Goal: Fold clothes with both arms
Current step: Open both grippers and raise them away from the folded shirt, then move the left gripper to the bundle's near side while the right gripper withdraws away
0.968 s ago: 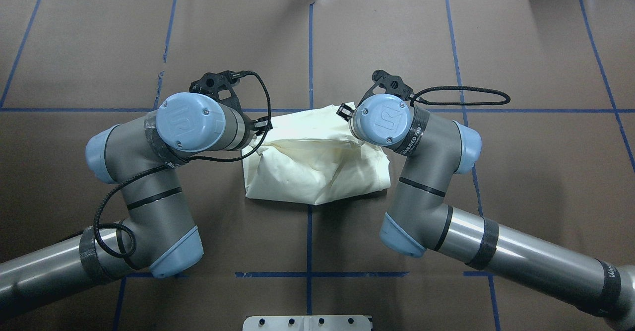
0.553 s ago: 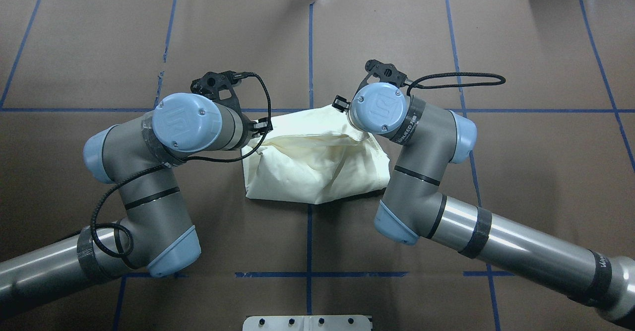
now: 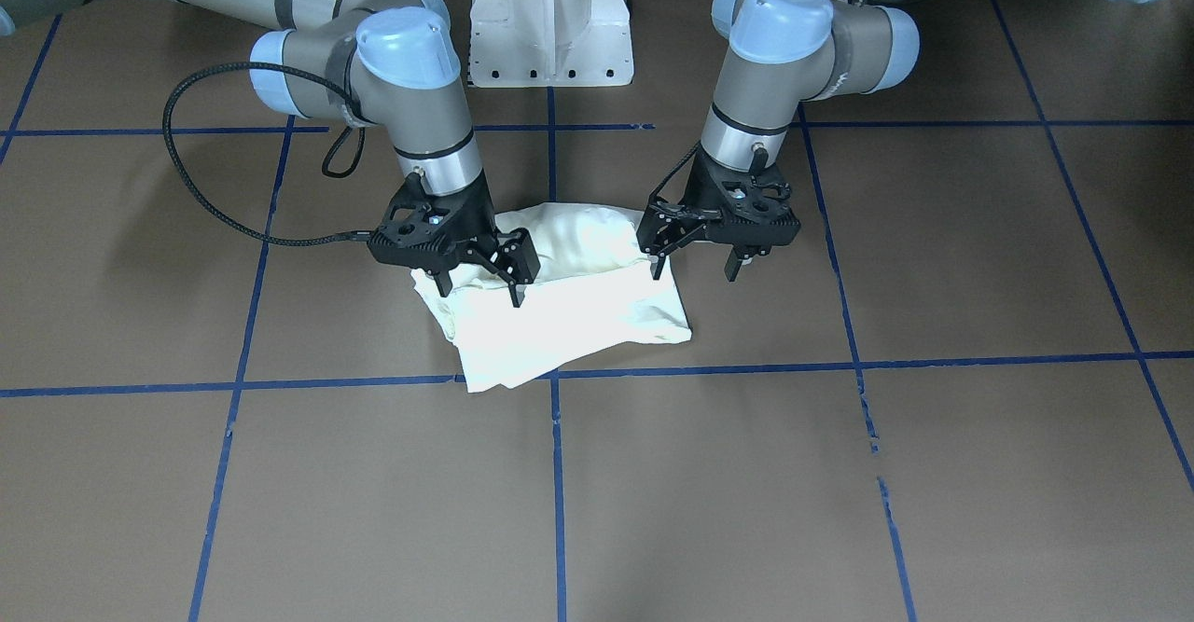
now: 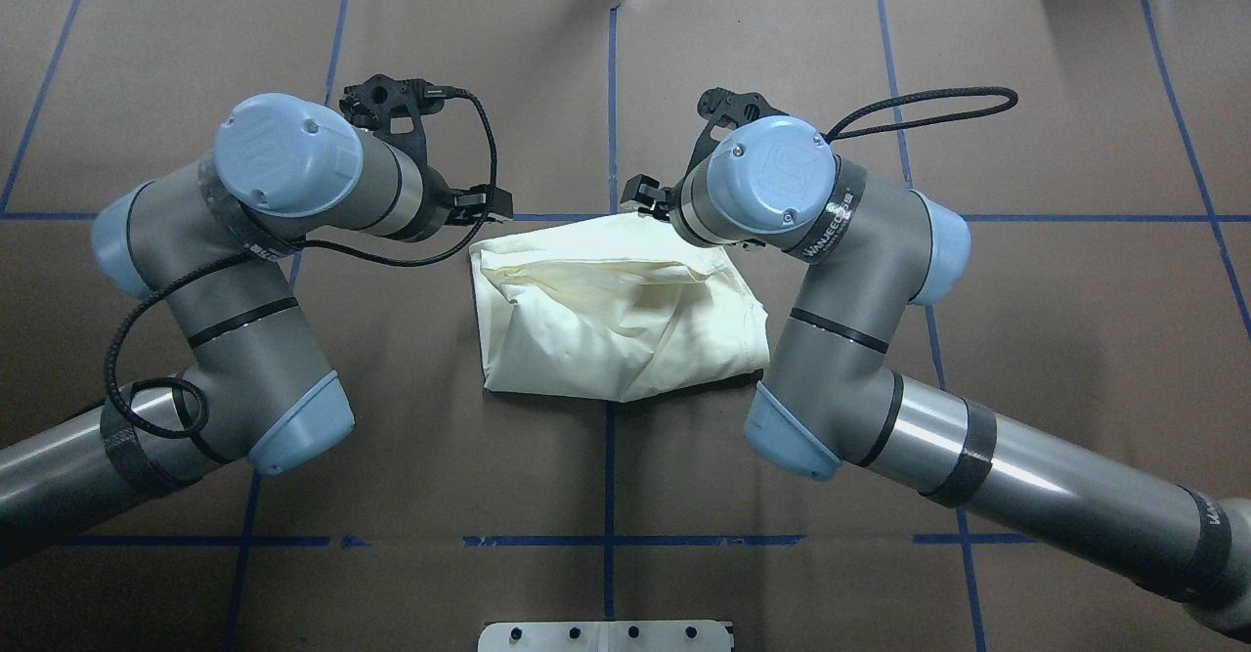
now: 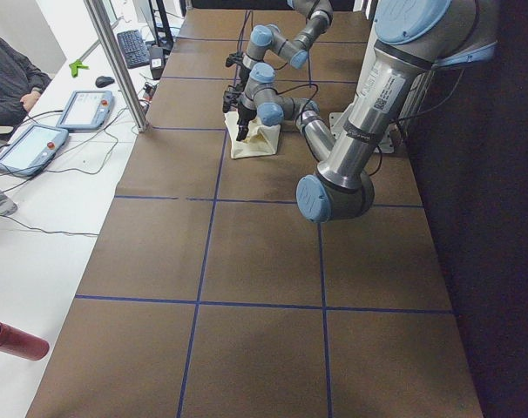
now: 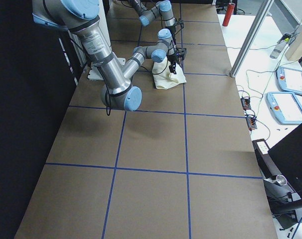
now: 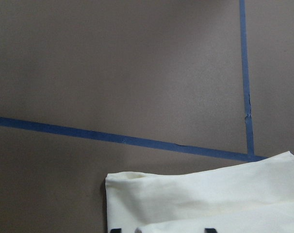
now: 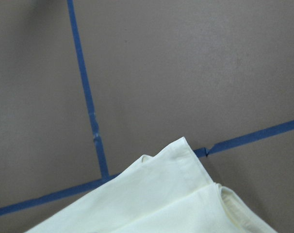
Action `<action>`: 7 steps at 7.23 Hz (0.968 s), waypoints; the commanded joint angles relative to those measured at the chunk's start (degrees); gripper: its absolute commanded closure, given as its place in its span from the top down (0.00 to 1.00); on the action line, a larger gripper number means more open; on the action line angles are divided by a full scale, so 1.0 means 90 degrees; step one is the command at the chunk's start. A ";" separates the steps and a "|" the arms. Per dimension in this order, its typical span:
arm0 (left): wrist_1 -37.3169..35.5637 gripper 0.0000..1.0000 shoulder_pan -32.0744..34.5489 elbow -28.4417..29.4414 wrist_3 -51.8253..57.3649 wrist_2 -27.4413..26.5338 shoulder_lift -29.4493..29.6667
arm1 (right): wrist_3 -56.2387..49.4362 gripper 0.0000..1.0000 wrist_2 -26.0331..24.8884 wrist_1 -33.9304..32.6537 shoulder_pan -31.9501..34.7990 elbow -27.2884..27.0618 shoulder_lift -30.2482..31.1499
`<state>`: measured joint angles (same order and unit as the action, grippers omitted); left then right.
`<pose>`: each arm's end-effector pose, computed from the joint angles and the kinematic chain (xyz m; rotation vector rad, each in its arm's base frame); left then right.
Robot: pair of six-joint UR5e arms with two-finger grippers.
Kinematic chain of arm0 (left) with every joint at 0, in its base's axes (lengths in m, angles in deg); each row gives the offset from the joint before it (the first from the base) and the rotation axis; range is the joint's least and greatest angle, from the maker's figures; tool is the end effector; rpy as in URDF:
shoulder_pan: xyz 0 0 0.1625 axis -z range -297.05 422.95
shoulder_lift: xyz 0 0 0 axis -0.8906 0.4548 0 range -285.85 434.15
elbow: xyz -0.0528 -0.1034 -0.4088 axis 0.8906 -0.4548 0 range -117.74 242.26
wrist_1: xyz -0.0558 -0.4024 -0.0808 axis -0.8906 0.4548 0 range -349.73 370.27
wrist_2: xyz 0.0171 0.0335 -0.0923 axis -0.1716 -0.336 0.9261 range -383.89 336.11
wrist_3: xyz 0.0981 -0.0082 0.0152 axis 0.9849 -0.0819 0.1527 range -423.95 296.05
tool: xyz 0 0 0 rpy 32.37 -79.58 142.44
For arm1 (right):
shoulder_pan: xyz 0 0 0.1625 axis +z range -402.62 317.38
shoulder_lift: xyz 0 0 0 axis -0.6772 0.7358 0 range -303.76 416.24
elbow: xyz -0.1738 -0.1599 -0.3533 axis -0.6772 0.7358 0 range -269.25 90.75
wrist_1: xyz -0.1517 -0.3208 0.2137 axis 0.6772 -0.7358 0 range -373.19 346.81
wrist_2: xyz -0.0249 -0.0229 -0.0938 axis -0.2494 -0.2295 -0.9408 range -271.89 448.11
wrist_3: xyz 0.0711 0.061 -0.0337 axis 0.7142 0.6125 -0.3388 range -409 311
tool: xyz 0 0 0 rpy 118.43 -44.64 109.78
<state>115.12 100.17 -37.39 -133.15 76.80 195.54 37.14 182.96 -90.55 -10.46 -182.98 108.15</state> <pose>0.4514 -0.4872 0.2401 0.3220 0.9346 -0.1720 -0.5203 -0.4747 0.2120 0.2211 -0.9351 0.4154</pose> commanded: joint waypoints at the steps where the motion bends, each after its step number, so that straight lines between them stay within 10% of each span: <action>1: 0.0078 1.00 0.0083 -0.0001 0.0110 0.0072 -0.0030 | -0.0757 1.00 -0.0631 -0.0106 -0.0611 -0.0365 0.0188; 7: 0.0138 1.00 0.0083 -0.0011 0.0071 0.0082 -0.0049 | -0.1778 1.00 -0.1828 -0.0224 -0.1249 0.0336 0.0287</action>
<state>116.35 100.85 -37.49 -132.49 77.54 195.12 21.57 166.80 -92.49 -21.62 -181.30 111.12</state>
